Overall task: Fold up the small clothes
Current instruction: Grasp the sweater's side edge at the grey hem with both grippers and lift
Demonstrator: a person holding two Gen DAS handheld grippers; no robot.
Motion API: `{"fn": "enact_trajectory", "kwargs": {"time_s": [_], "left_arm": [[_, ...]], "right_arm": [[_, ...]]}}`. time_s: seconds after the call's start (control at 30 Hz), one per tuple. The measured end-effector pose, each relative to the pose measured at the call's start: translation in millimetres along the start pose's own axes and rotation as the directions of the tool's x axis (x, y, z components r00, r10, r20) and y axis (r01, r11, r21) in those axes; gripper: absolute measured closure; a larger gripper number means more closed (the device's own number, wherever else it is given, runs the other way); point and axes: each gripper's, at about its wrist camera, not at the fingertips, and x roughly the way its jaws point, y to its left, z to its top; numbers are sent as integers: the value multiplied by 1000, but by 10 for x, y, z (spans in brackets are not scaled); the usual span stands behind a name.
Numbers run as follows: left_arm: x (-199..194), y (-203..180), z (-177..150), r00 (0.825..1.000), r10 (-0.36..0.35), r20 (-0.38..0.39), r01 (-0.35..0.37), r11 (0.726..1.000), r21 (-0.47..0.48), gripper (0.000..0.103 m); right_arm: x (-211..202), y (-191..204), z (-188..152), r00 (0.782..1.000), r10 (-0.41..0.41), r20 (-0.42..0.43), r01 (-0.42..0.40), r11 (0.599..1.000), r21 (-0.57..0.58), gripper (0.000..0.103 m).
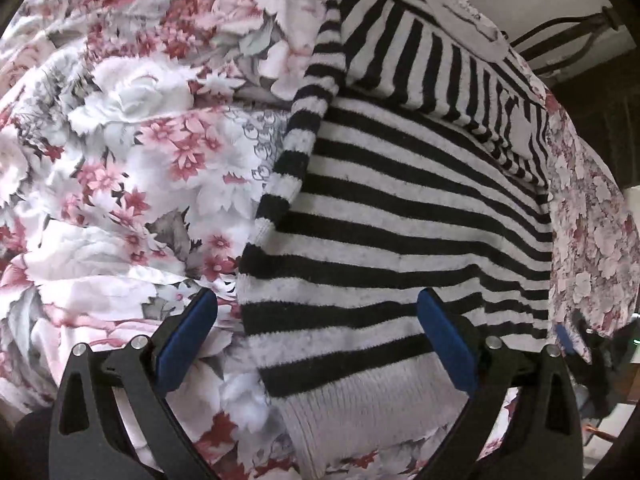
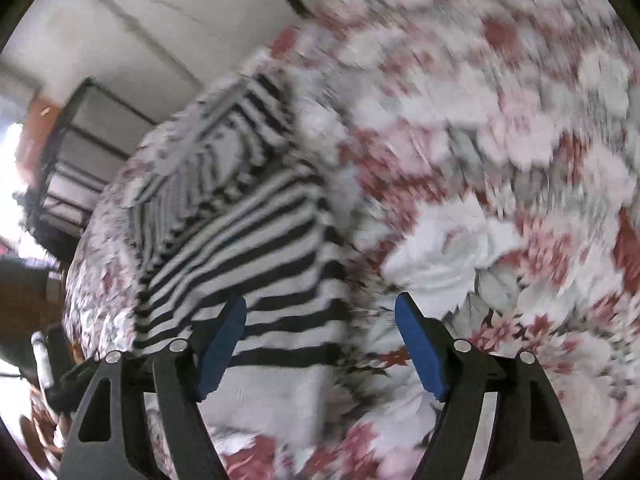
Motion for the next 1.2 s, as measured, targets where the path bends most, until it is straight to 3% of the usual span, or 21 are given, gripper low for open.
{"fn": "enact_trajectory", "kwargs": {"time_s": [0.07,0.2,0.27,0.3,0.4,0.53,0.67,0.93,1.07,1.1,1.13,1.2], "left_arm": [[23,22,19,1000,-3,-4,3,1000,-2,7],[27,50,31,999,-45,-8,45,999,-12,10],[-11,16,34,996,-89,6,89,996,2,28],[-38,-5,39,995,-103,20,102,995,9,28],[8,-64,51,997,-80,14,80,996,27,28],[238,-41,24,994,-75,-85,76,997,8,28],[278,-122,-30,995,-41,-90,46,998,49,32],[220,-139,-107,996,-40,-77,45,997,62,62],[236,-150,-117,996,-32,-79,38,996,76,61],[255,-156,-118,997,-19,-80,25,997,78,57],[308,-169,-115,996,-6,-92,13,997,79,47],[368,-205,-124,995,18,-103,-9,996,92,43]], "right_arm": [[122,-68,43,998,43,-34,-41,998,44,27],[208,-20,52,998,42,-41,-42,999,8,27],[320,-38,29,997,28,-74,-27,1000,8,27],[328,-34,20,997,26,-74,-25,1000,4,27],[302,-2,14,996,57,-64,-57,998,2,27],[340,-15,-2,994,74,-77,-74,997,9,27],[312,-65,-24,991,109,-80,-105,993,45,30],[316,-28,-185,974,159,-164,-155,987,36,61],[353,-38,-219,971,149,-189,-144,989,41,65],[378,-37,-216,970,142,-196,-137,990,41,65],[411,-27,-225,970,128,-207,-124,992,36,65],[429,36,-248,974,90,-209,-92,996,1,65]]}}
